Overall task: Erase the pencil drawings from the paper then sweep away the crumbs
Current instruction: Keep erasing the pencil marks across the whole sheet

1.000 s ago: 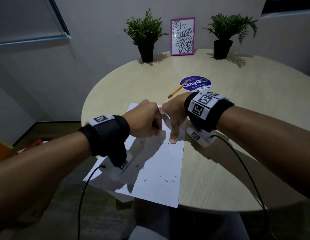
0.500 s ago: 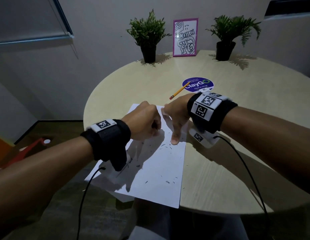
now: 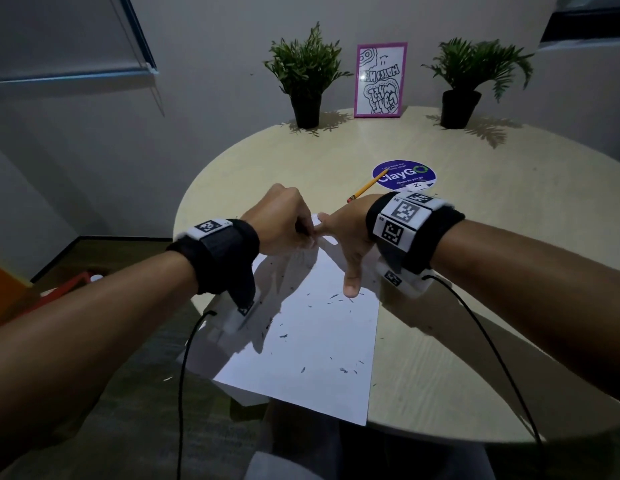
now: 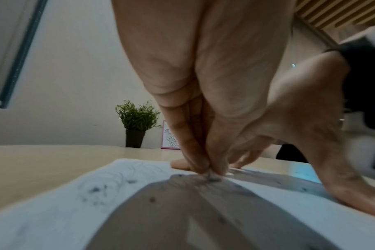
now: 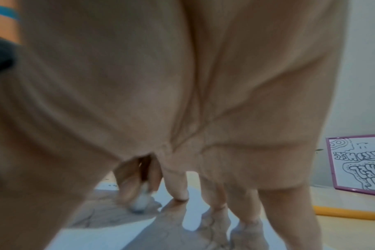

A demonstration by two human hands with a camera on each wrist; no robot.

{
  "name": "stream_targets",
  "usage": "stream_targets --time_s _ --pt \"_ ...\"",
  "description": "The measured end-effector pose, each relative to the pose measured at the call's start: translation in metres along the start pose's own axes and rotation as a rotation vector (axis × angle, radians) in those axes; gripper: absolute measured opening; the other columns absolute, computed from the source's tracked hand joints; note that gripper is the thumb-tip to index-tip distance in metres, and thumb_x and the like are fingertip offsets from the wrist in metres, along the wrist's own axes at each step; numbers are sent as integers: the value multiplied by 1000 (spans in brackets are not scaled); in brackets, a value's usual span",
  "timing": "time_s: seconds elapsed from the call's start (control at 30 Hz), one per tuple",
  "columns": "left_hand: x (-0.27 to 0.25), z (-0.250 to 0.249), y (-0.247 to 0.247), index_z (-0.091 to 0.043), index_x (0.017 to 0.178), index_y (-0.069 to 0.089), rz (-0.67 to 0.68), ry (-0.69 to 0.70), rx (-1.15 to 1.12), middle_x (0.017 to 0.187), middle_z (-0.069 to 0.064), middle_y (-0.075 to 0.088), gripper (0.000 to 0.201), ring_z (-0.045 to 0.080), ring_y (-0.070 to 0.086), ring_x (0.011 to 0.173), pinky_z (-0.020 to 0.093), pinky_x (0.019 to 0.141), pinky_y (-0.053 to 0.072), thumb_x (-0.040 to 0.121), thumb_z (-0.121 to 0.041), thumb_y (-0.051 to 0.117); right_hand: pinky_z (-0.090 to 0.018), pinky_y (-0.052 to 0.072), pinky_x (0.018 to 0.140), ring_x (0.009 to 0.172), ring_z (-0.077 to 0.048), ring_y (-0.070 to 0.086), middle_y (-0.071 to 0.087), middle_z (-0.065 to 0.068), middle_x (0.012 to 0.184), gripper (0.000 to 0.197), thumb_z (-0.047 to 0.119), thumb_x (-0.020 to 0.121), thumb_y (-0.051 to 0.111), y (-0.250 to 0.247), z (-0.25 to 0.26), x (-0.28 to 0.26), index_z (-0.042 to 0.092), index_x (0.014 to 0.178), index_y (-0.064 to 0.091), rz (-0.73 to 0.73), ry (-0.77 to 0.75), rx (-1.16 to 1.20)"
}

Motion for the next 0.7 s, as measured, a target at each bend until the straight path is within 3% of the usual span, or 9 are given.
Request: stream_targets --time_s 0.13,0.23,0.3,0.4,0.5,0.57,0.7 --pt "-14 -14 14 -19 80 79 45 56 23 72 -4 72 10 10 58 65 25 66 51 74 -12 74 -43 41 109 137 -31 44 43 -1 154 127 56 56 90 -1 -1 3 23 157 21 -8 14 39" --pt "-31 -21 18 -18 78 77 118 97 0 68 -6 69 9 7 59 60 20 63 47 76 -10 73 -39 37 105 144 -28 36 26 3 163 130 54 56 90 0 -1 2 29 158 14 -27 -7 54" --pt "-29 -21 14 -19 81 79 153 103 -13 70 -9 71 9 2 62 63 19 66 50 76 -13 76 -39 38 105 143 -27 37 29 3 162 129 52 58 91 0 -1 3 28 158 15 -27 -12 58" --pt "-6 -18 0 -20 84 81 89 107 42 75 -5 74 10 8 65 70 22 71 53 75 -16 81 -38 45 98 128 -30 53 53 -1 144 117 52 58 91 0 -1 4 18 152 30 -29 -17 73" --pt "10 -12 -3 -17 84 81 60 75 73 76 -1 75 9 12 65 74 28 73 56 76 -14 80 -33 40 88 126 -31 53 53 -2 140 110 50 64 89 1 -1 4 15 149 30 -43 -10 96" --pt "7 -13 3 -17 82 80 90 79 80 75 -2 74 9 10 64 72 28 73 56 75 -12 78 -34 43 83 119 -30 58 60 -4 133 105 54 59 90 2 -2 6 13 142 42 -33 -4 107" --pt "-16 -17 12 -20 82 79 137 102 35 73 -8 72 10 6 65 70 26 70 55 75 -12 78 -37 49 94 117 -28 61 65 -3 128 104 64 47 88 1 0 9 14 133 57 -15 -8 96"
Point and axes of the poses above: each hand's wrist, its own x-axis towards the middle knuckle, its own y-axis out of the palm, z = x × y, the point moved 5 cm from there along x, towards the middle knuckle
